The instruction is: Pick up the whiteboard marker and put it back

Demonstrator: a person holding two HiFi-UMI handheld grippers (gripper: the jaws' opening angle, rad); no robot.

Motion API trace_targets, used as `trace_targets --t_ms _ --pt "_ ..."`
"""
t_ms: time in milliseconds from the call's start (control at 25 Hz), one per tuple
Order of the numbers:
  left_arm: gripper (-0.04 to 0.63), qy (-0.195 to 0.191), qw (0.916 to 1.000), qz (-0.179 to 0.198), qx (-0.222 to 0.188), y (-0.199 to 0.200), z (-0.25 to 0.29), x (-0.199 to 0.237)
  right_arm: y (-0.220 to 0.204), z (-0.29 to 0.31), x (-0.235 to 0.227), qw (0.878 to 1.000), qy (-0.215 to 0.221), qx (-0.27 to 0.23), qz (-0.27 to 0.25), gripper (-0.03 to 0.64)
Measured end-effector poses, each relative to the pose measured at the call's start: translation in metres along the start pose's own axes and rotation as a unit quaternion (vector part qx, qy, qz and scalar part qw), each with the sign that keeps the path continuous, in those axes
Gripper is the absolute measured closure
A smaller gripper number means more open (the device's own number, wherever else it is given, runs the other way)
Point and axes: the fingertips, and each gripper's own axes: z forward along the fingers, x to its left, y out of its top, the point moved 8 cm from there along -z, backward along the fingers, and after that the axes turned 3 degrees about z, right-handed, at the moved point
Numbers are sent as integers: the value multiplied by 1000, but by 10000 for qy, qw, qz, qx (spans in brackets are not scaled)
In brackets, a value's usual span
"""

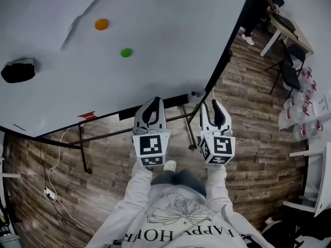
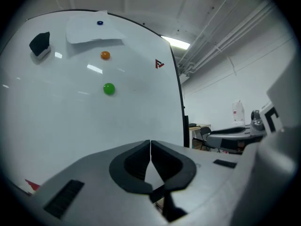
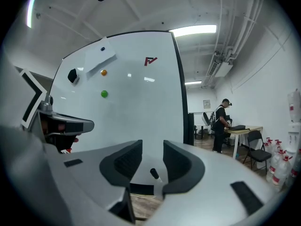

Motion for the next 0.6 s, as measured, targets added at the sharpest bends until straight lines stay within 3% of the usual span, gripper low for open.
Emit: trace_targets --t_ms 600 --pt "588 309 9977 -259 551 -30 43 1 -42 63 -11 9946 573 811 -310 463"
